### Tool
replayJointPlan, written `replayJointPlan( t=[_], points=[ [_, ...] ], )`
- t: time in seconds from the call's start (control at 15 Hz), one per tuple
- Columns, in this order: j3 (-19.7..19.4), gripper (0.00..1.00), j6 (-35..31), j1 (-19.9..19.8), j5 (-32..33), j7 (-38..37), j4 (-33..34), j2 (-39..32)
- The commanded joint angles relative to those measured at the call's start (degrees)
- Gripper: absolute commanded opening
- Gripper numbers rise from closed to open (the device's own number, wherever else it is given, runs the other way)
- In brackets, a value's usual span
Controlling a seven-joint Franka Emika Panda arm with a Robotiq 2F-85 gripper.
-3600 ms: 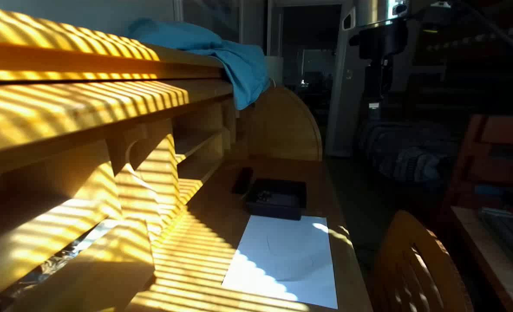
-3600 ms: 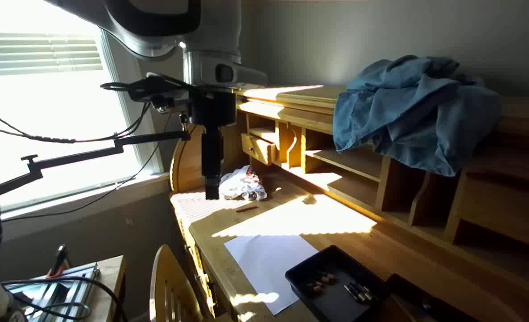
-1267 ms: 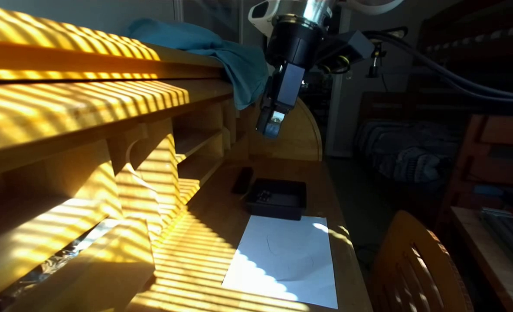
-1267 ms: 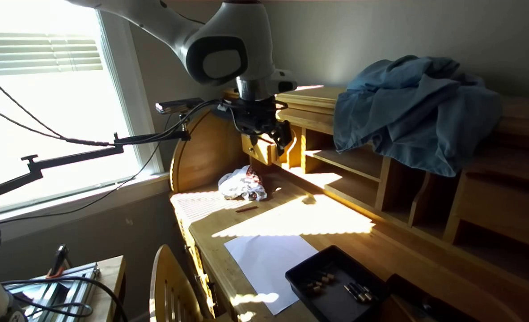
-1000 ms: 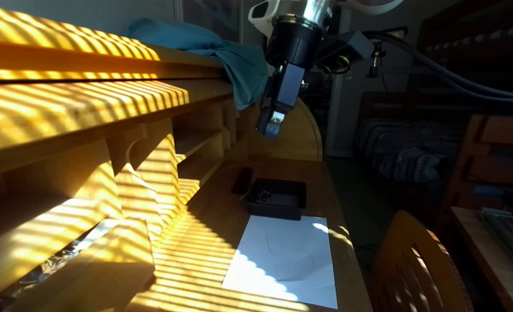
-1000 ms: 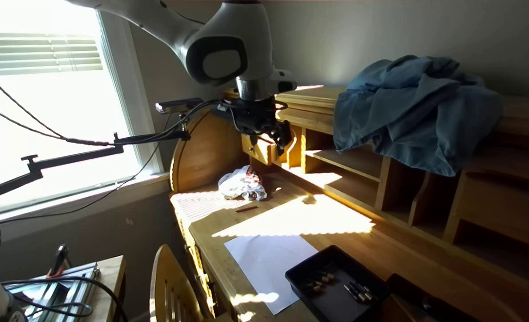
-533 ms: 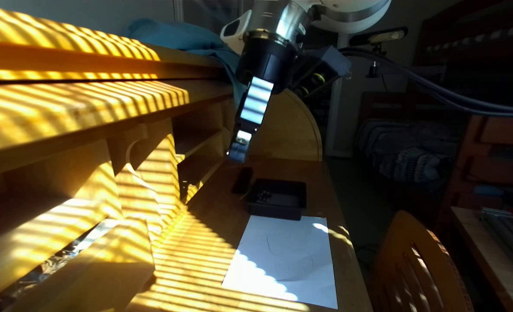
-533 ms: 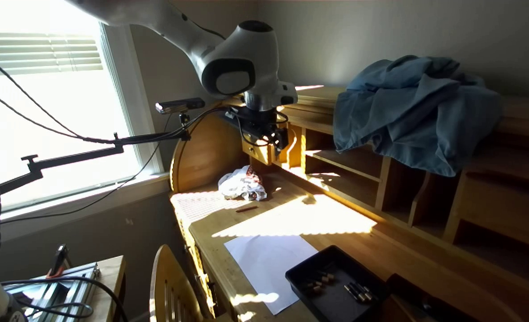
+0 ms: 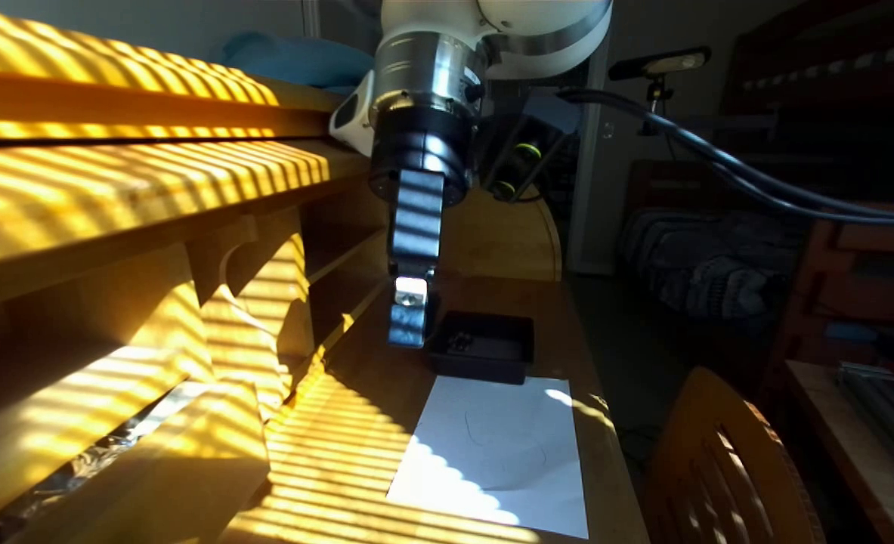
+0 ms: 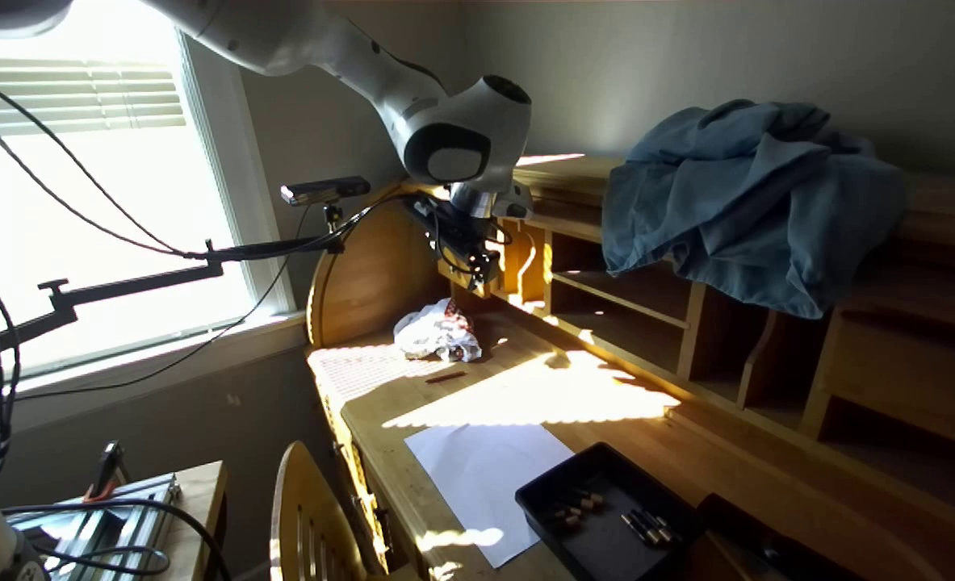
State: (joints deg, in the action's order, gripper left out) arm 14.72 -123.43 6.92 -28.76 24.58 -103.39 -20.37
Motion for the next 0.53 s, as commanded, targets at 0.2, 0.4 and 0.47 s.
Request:
replayJointPlan(
  t=[0.2,0.4,0.47],
  points=[
    [-1.18,1.00,12.10,1.92,4.29,-13.71,8.14,-4.57],
    [-1.66,1.00,13.01,2.77,6.74,-17.34,9.35,-4.47],
    [-0.95,1.00,11.21,1.81,4.72,-14.52,6.65,-2.48]
  ],
)
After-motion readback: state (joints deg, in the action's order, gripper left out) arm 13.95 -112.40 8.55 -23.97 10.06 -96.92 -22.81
